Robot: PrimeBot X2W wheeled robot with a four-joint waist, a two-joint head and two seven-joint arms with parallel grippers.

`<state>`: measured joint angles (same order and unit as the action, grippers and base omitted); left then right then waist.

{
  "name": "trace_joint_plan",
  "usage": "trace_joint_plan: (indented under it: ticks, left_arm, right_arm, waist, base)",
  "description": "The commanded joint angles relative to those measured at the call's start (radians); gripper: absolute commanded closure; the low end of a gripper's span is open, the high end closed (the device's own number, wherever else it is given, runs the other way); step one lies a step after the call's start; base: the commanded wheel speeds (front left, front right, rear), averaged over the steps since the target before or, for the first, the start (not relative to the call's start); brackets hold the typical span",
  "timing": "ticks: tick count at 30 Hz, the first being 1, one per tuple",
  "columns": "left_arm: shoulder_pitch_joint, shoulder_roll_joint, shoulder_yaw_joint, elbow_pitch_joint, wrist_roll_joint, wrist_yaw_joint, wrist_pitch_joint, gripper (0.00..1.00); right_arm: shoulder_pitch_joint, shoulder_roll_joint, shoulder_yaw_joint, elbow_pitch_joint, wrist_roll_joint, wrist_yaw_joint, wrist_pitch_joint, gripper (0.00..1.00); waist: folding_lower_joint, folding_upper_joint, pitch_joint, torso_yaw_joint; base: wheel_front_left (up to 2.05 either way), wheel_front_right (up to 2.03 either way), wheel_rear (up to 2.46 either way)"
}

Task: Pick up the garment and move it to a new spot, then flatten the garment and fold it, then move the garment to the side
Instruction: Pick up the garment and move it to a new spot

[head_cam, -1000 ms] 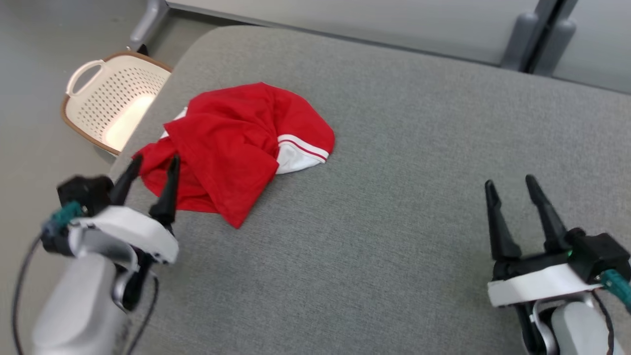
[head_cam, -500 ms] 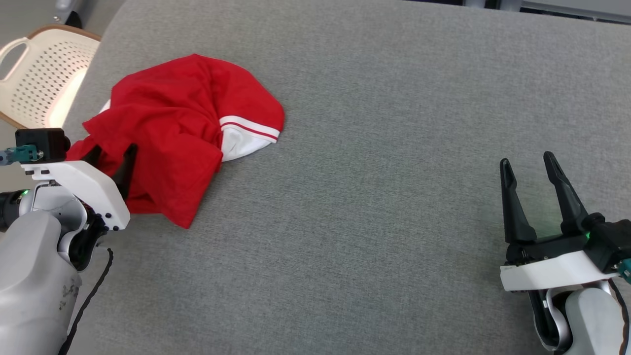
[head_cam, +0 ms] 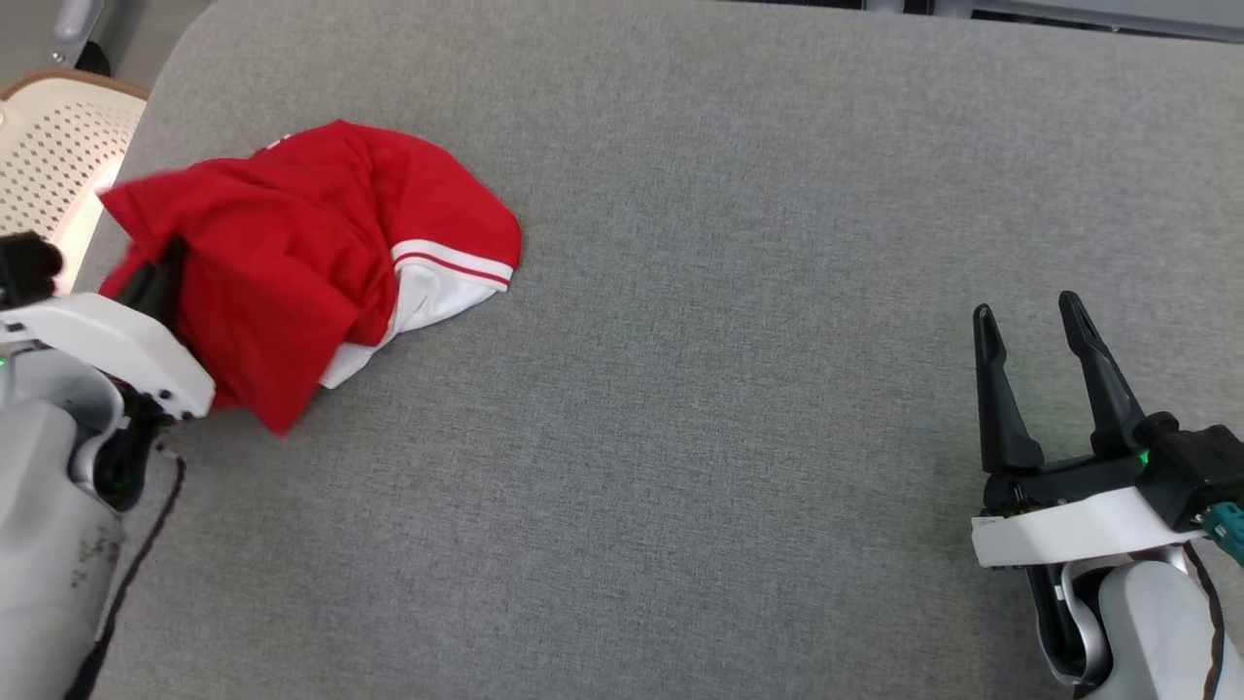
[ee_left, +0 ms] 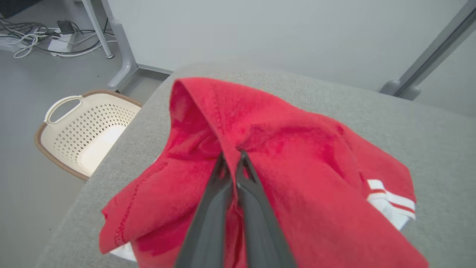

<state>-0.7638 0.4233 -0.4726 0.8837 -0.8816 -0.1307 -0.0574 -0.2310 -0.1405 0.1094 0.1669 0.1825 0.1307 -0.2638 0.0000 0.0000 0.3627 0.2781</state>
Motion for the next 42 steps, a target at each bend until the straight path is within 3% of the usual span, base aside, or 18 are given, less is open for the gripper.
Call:
trace_joint_plan:
  ticks: [1, 10, 18, 24, 33, 42]
  left_arm:
    - [-0.015, 0.013, 0.003, -0.004, -0.004, 0.0, -0.01, 1.0]
    - [-0.03, 0.12, 0.017, -0.098, 0.03, 0.007, -0.187, 1.0]
    - [-0.025, 0.176, 0.098, -0.354, 0.149, 0.088, -0.207, 1.0]
    - [-0.007, 0.191, 0.104, -0.547, 0.221, 0.095, -0.208, 1.0]
    - [-0.047, 0.145, -0.018, -0.702, 0.255, 0.054, -0.11, 1.0]
    - [-0.113, -0.017, -0.223, -0.665, 0.327, 0.02, -0.073, 1.0]
  right_arm:
    - [-0.003, 0.001, 0.0, 0.001, 0.0, 0.0, -0.001, 0.0]
    - [0.029, 0.049, -0.004, 0.016, 0.031, 0.0, -0.001, 0.0]
    - [0.058, 0.075, -0.019, 0.019, 0.052, 0.0, -0.001, 0.0]
    - [0.062, 0.084, -0.03, 0.016, 0.06, 0.0, -0.001, 0.0]
    - [0.045, 0.089, -0.04, 0.007, 0.068, 0.0, -0.001, 0.0]
    - [0.029, 0.089, -0.056, -0.005, 0.103, 0.0, -0.001, 0.0]
  waist:
    - [0.0, 0.0, -0.013, -0.005]
    - [0.0, 0.0, -0.136, -0.033]
    - [0.0, 0.0, -0.22, -0.084]
    - [0.0, 0.0, -0.24, -0.153]
    - [0.0, 0.0, -0.23, -0.302]
    - [0.0, 0.0, -0.187, -0.505]
  base:
    - [0.0, 0.0, 0.0]
    - [0.0, 0.0, 0.0]
    - [0.0, 0.0, 0.0]
    - [0.0, 0.0, 0.0]
    - [0.0, 0.0, 0.0]
    - [0.0, 0.0, 0.0]
